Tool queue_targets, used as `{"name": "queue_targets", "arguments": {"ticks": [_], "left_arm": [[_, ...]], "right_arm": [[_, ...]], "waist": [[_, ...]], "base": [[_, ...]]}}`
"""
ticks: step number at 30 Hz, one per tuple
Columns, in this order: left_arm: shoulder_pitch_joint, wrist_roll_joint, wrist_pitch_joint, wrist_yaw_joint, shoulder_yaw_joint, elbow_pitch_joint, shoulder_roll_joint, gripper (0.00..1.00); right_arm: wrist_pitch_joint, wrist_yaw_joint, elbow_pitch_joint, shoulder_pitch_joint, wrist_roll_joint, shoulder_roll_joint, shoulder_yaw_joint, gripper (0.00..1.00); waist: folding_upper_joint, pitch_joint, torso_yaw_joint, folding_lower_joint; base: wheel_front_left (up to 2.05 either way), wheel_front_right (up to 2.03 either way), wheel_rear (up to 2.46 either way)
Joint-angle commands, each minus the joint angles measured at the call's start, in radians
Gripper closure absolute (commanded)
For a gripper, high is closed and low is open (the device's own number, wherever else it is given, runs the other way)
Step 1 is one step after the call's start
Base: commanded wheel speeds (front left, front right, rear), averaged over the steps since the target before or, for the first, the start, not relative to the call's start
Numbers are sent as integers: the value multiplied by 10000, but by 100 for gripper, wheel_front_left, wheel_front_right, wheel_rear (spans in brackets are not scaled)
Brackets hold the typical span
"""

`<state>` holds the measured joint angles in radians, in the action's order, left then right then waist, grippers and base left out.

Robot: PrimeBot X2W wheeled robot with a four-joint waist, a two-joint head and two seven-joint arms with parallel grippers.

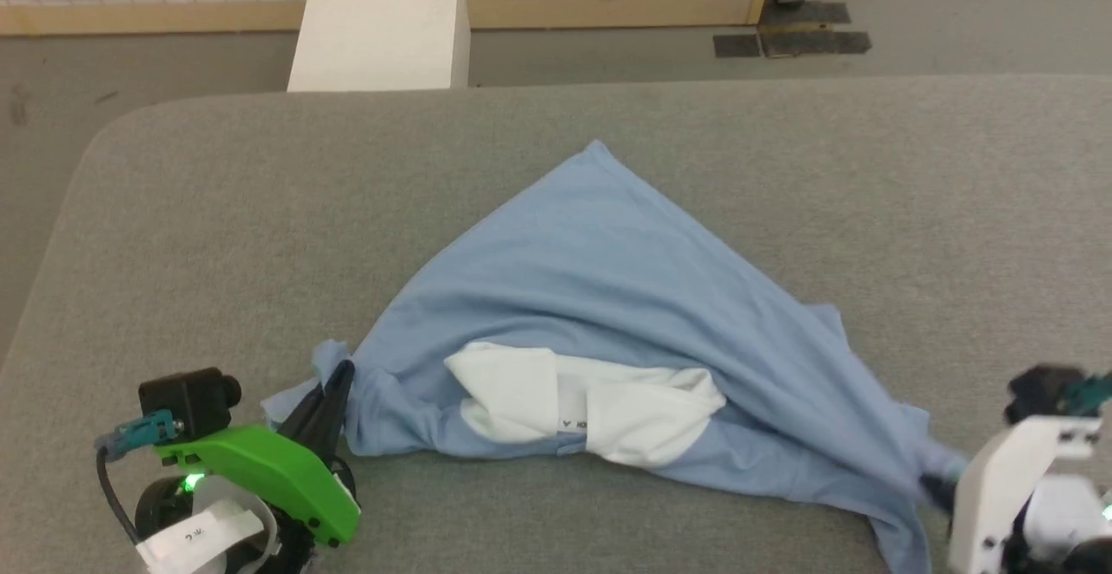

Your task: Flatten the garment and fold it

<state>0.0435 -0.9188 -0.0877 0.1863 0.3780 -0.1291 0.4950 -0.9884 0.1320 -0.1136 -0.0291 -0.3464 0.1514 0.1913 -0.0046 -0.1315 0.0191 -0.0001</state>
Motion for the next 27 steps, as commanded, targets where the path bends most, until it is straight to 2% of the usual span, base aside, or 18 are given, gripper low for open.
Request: {"name": "queue_targets", "arguments": {"ticks": [1,4,10,11,12,18,23,27], "left_arm": [[77,-120,93,38,-24,114,-76,100],[63,-180,229,15,-27,365,-226,100],[-13,-359,445,27,-114,635,-471,100],[-32,-376,475,21,-120,673,-494,100],[-49,-387,494,21,-124,699,-507,100],[-155,-396,548,31,-101,783,-522,100],[-251,-367,597,103,-104,750,-505,100],[-184,-370,564,92,-42,735,-548,100]], "right_arm": [[174,-13,138,-242,-24,-166,-71,100],[484,-13,597,-705,-16,-511,-189,100],[1053,-13,1146,-819,10,-809,-194,100],[1170,-13,1143,-753,-16,-837,-158,53],[1244,-13,1119,-698,-38,-851,-143,0],[1861,-13,146,-156,-528,-876,253,0],[3264,-13,-821,753,-613,-520,284,0],[4308,-13,-805,1438,-559,-370,138,0]], "waist": [[46,151,130,1],[46,187,86,1],[46,219,77,1],[46,238,89,1],[46,247,100,1],[46,364,151,1],[46,384,177,1],[46,233,8,1]], "base": [[0,0,0],[0,0,0],[0,0,0],[0,0,0],[0,0,0],[0,0,0],[0,0,0],[0,0,0]]}}
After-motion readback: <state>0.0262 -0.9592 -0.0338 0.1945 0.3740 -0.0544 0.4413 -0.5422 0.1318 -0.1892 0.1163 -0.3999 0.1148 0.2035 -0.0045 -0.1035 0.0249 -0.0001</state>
